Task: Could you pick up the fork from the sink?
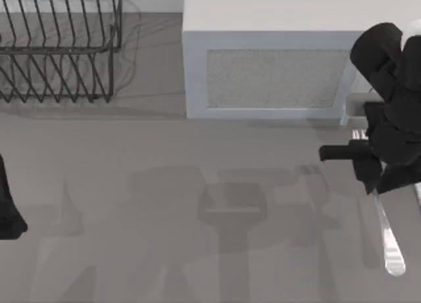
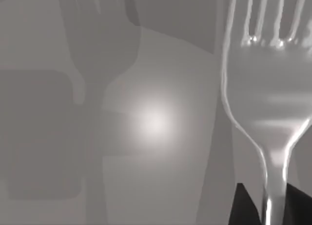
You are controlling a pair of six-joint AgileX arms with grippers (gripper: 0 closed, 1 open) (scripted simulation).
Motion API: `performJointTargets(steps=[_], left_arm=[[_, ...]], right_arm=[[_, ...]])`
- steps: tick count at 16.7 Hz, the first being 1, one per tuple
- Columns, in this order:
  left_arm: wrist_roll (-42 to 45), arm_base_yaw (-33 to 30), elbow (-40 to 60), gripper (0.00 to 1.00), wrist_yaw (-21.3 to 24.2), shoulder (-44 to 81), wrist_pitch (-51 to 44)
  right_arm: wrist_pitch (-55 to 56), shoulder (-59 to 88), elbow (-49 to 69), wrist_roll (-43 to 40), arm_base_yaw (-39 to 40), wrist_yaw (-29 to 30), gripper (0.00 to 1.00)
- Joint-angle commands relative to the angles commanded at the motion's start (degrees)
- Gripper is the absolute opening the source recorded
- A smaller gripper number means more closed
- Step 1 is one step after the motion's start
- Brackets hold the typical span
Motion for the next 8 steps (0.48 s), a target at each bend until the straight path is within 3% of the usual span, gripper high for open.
performJointTargets(steps=[8], left_arm=[[0.0, 0.0, 0.0, 1.0, 0.0, 0.0, 0.0]], right_arm=[[4.99, 0.76, -2.8, 0.13, -0.15, 0.2, 0.0]])
